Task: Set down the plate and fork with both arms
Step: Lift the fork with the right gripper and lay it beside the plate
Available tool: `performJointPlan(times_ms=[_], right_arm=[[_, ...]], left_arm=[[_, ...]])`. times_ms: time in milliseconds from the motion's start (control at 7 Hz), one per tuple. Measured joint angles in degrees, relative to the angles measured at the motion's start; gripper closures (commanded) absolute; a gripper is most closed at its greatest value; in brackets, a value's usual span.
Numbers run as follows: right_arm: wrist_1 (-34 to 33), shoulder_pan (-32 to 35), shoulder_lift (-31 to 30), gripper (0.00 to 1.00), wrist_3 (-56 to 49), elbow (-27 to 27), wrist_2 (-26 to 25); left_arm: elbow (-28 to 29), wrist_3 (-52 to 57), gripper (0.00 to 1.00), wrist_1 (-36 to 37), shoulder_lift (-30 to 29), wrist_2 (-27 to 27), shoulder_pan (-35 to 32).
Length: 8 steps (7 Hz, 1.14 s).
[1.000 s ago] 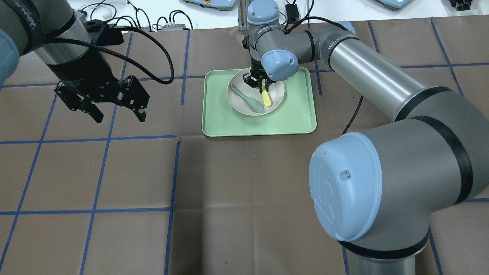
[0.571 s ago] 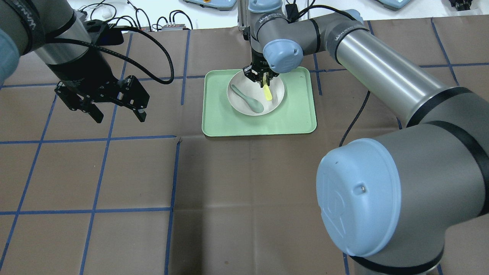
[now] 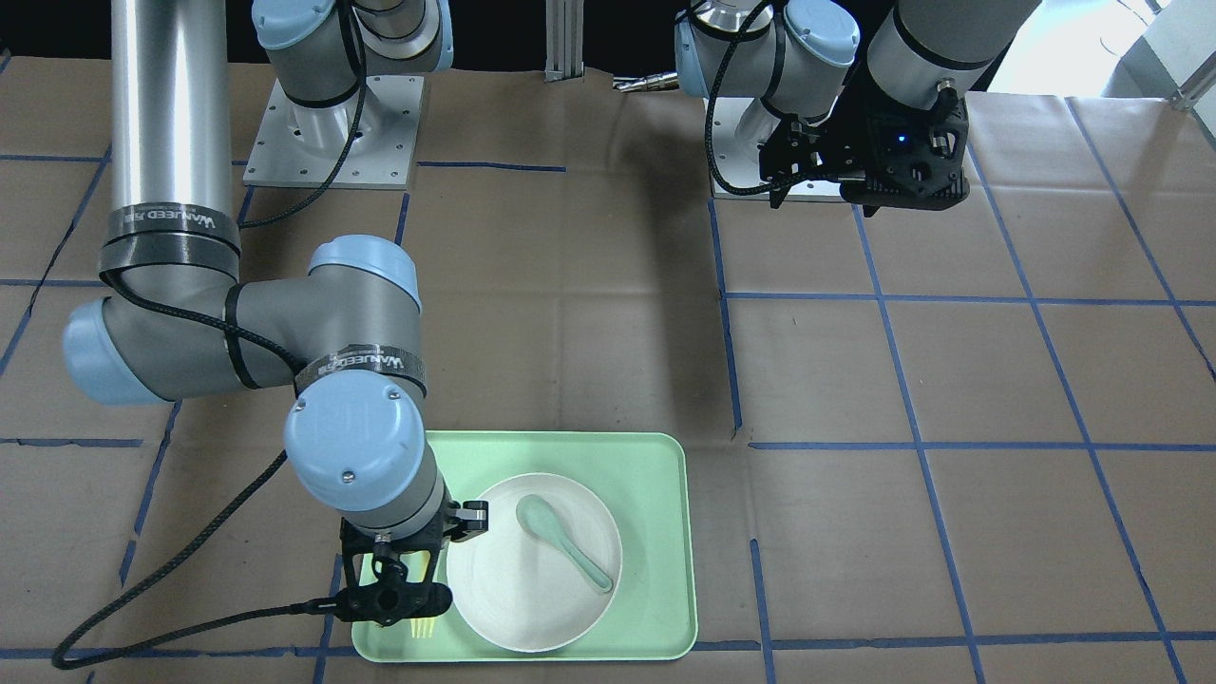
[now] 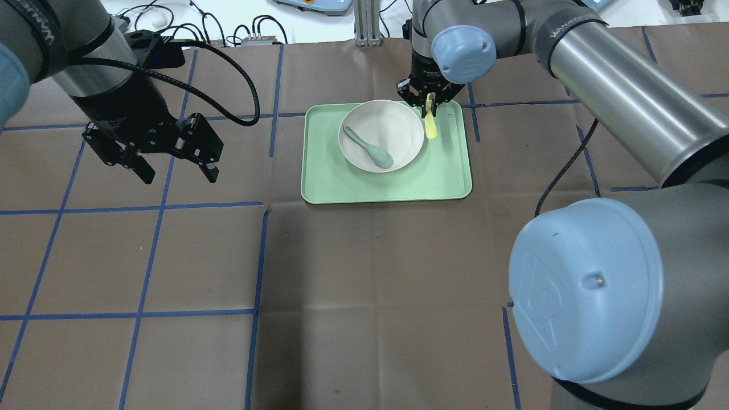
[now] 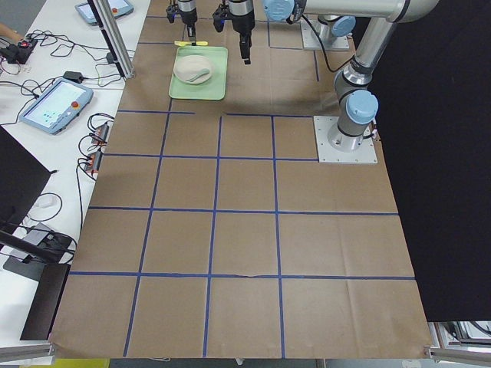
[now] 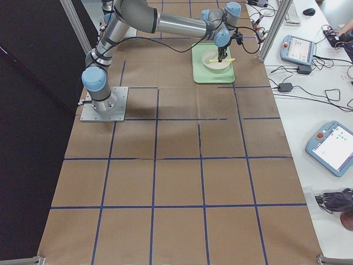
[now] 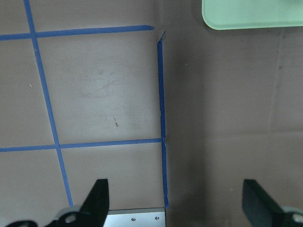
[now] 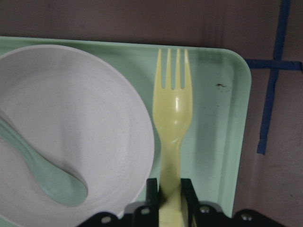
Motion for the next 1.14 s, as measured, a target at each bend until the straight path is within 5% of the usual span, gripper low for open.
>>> performJointPlan(times_ms=[571,1000,1143], right_arm=[[-5.99,-2.24,0.29,0.99,3.05,7.85,0.54],[-8.31,-2.31,2.63,0.97,2.9,8.55,0.55],[-8.31,-2.37,2.69,0.43,2.72,8.44,0.4]], left_arm=[[-0.29,-0.07,0.0,-0.01,0.0,-0.33,0.0],[-0.32,-0.08,0.0,0.0,0.0,-0.33,0.0],[-0.32,-0.08,0.0,0.0,-0.02,-0.3,0.0]])
